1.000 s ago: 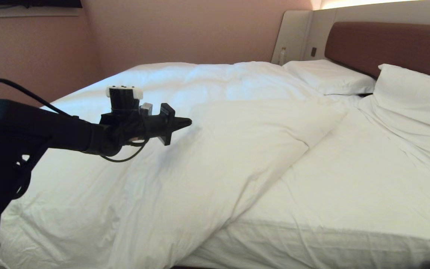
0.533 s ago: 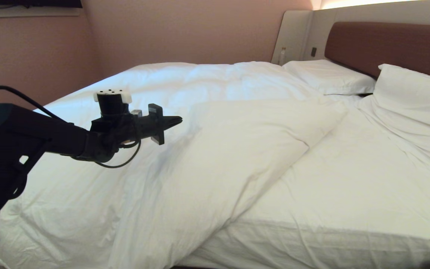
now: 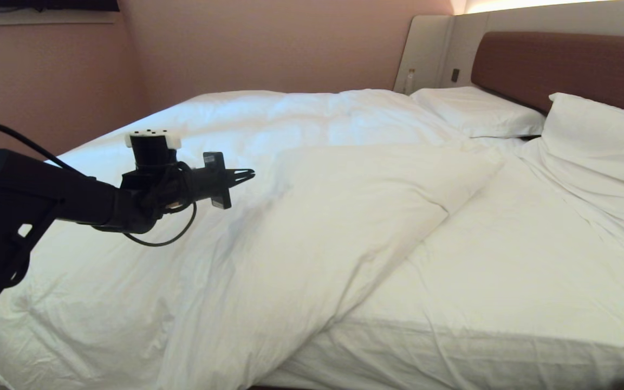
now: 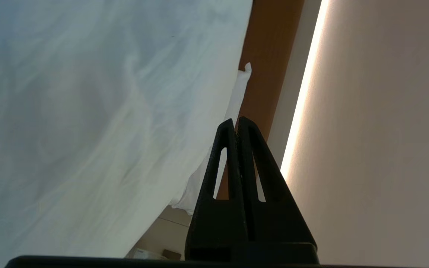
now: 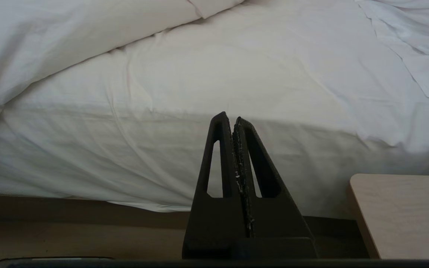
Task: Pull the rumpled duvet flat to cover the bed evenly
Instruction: Hold the folded corner of the quilt
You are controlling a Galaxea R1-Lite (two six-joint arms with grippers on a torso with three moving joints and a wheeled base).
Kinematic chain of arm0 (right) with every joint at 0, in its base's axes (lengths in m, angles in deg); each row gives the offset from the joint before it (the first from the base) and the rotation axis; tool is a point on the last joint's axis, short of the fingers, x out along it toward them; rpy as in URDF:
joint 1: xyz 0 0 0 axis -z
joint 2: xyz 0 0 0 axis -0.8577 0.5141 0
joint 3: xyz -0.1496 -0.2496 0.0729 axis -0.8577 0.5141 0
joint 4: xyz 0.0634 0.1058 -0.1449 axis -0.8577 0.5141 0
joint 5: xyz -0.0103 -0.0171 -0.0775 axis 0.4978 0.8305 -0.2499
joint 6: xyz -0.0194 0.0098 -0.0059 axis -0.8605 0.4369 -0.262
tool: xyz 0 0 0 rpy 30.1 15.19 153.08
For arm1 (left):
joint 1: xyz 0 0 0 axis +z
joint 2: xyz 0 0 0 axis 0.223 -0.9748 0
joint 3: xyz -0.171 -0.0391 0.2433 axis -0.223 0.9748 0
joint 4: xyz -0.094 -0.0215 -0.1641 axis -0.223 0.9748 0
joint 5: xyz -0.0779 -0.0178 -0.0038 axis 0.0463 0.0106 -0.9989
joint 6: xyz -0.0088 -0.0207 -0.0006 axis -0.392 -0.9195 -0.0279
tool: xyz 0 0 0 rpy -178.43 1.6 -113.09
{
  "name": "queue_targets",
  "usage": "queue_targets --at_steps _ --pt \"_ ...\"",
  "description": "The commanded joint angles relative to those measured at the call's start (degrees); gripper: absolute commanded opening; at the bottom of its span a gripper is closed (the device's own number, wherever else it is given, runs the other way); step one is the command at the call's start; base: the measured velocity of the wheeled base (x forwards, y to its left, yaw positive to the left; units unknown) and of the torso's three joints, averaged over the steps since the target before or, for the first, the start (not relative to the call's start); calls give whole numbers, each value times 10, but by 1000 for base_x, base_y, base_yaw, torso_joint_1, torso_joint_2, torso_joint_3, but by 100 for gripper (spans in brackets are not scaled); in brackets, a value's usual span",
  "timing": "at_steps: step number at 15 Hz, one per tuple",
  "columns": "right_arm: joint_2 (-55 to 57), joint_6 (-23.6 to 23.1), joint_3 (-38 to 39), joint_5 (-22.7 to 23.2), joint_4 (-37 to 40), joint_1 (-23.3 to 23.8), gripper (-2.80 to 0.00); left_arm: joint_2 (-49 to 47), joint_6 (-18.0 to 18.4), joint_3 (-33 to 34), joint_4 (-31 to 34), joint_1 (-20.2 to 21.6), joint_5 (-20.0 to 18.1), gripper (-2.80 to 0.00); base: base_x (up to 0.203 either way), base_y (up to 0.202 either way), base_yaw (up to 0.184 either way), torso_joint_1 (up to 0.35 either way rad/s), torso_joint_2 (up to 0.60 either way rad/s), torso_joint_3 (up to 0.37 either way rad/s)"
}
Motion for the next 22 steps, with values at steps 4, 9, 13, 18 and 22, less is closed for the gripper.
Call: queue_targets --at_steps 4,9,13,18,22 --pt "0 0 0 0 0 0 -280 19 -65 4 24 0 -2 -280 0 0 0 0 0 0" --pt "0 0 0 0 0 0 -280 41 -39 4 120 -1 -2 -280 0 0 0 0 0 0" --pt "0 0 0 0 0 0 -280 42 82 17 107 -3 -3 -280 0 0 0 0 0 0" --pt "0 0 0 0 0 0 -280 53 133 73 12 -4 -6 -280 0 0 0 0 0 0" --pt "0 0 0 0 0 0 -280 48 133 73 12 -4 -6 -280 0 0 0 0 0 0"
